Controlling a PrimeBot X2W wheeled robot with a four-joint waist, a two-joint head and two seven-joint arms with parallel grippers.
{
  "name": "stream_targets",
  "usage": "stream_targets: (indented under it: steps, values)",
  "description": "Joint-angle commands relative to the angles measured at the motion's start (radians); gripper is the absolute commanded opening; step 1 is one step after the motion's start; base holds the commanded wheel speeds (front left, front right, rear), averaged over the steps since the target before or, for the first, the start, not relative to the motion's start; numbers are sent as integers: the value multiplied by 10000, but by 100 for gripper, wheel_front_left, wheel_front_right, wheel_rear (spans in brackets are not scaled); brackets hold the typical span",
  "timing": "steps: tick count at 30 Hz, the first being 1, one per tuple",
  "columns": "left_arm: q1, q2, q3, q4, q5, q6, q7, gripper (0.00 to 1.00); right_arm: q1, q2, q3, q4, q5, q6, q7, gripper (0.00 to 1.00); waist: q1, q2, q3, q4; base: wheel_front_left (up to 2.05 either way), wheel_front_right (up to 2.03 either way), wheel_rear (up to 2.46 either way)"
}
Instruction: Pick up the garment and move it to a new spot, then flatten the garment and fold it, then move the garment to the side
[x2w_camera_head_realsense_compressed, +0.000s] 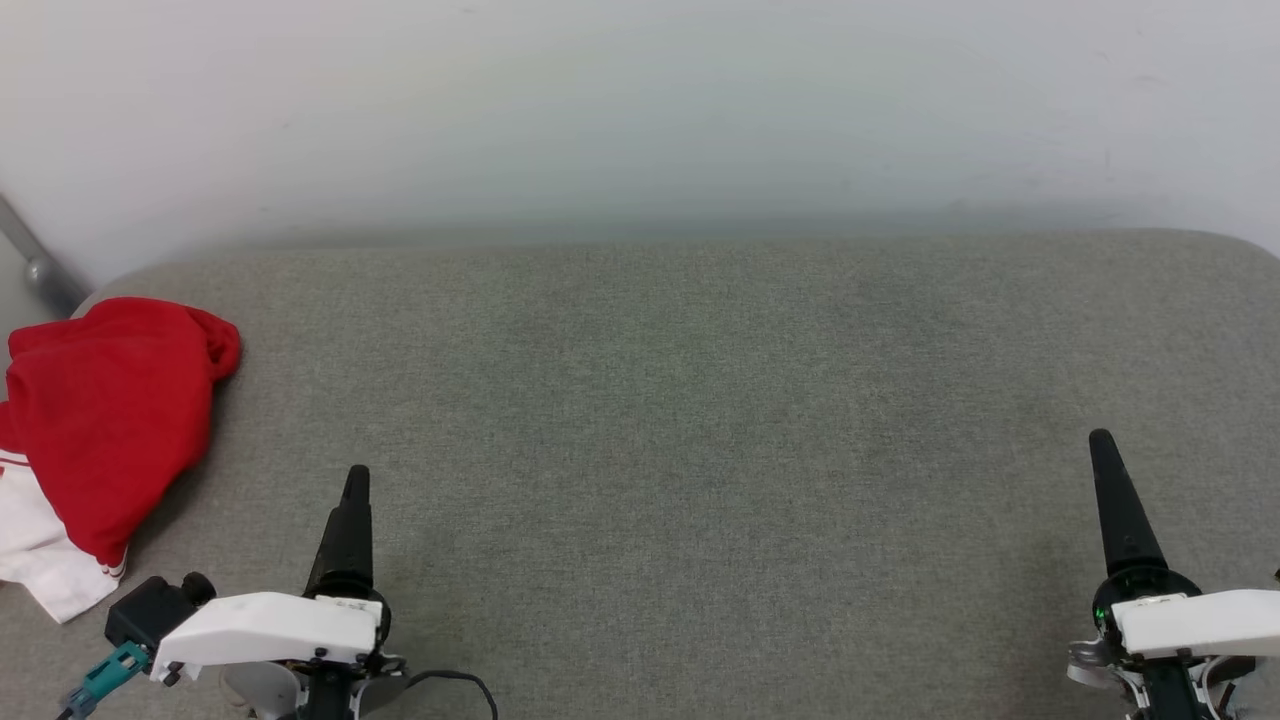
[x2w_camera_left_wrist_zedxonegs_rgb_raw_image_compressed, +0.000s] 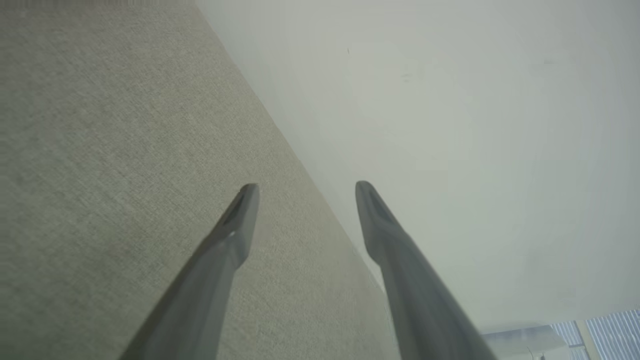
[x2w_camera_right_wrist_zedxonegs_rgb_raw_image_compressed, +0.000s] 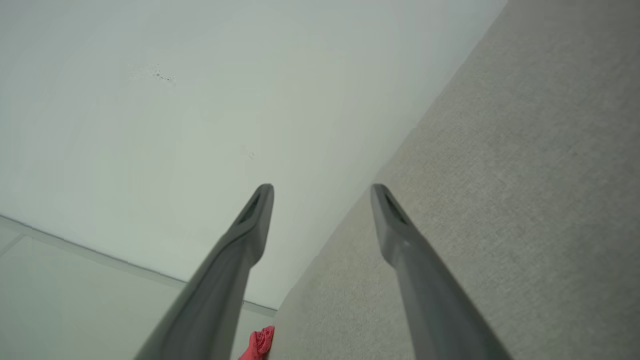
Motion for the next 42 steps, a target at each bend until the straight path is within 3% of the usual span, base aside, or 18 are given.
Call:
stream_targets:
  steps: [1, 21, 42]
  values:
    - [-51, 22, -108, -251, 482, 104, -105, 100, -1, -17, 57, -339, -477, 2, -106, 100, 0, 0, 3, 1, 0, 0, 0]
    - [188, 33, -873, -673, 4163, 945, -812, 100, 478, -16, 360, -873, -4604, 1, -812, 100, 0, 0, 19, 0, 0, 0, 0]
    - [410, 257, -1653, -869, 6737, 1564, -1417, 100, 855, -14, 526, -1071, -7133, 1, -1426, 100, 0, 0, 20, 30, 0, 0, 0]
